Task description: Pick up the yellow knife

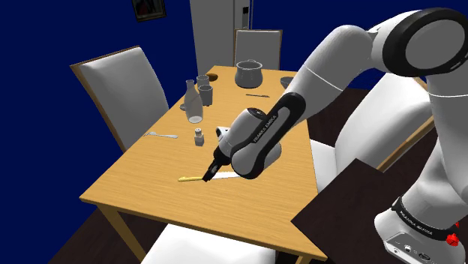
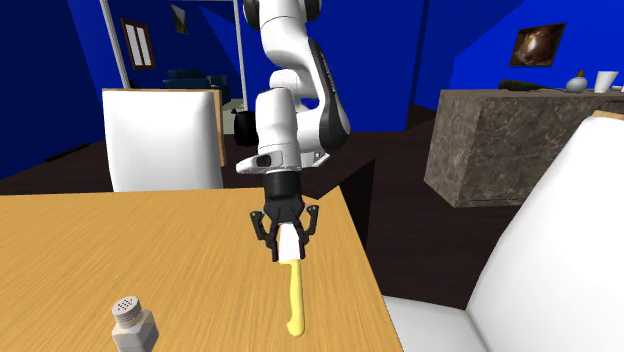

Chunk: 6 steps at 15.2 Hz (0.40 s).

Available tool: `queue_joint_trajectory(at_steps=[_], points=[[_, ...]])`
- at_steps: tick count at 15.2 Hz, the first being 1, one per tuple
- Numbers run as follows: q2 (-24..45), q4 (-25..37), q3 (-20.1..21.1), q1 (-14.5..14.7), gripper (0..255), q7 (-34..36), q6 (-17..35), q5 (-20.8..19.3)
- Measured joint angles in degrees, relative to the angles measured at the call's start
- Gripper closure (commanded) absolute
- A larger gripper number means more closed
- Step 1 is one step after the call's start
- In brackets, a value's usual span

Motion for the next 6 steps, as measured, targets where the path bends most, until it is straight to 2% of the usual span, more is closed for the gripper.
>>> queue_joint_trajectory(at_steps=[6], points=[[-4.4, -1.1, -1.3, 1.2, 255, 1.1, -3.2, 0.3]])
